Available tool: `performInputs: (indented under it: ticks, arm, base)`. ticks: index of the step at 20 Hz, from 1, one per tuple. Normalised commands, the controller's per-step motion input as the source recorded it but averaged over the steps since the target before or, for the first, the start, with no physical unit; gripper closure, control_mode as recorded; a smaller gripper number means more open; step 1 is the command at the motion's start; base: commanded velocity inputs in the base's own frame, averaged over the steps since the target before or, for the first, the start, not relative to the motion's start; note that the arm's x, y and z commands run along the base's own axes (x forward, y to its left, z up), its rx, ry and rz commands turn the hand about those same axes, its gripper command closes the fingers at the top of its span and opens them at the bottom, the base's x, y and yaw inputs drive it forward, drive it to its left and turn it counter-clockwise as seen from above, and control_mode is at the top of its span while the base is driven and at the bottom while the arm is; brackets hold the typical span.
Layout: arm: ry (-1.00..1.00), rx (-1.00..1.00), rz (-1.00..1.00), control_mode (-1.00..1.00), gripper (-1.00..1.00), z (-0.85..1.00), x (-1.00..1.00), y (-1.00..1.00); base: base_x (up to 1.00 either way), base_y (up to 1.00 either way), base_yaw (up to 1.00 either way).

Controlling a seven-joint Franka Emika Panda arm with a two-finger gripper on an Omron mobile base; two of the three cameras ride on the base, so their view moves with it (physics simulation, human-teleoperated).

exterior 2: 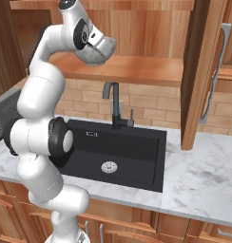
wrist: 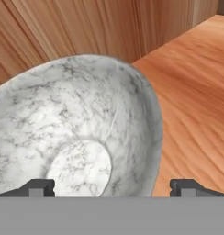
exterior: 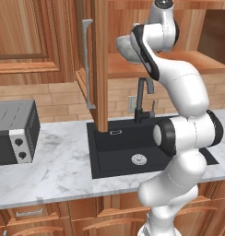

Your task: Pick up the bowls from the cabinet and place each bowl in front of a stool on the dining counter.

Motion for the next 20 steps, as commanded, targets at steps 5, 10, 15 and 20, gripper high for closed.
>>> performInputs:
  ticks: [5, 10, 15, 20]
  arm:
    - [0.07, 0.0, -0.08, -1.0, -1.0, -0.28, 0.06, 0.0]
    - [-0.01, 0.0, -0.03, -1.0, 1.0, -0.29, 0.06, 0.01]
    - [-0.02, 0.0, 0.0, -1.0, 1.0, -0.04, 0.0, 0.0]
    - [-0.01, 0.0, 0.0, -1.0, 1.0, -0.03, -0.18, 0.0]
  base:
    - [0.0, 0.0, 0.0]
    - [0.0, 0.0, 0.0]
    - [0.0, 0.0, 0.0]
    - [0.0, 0.0, 0.0]
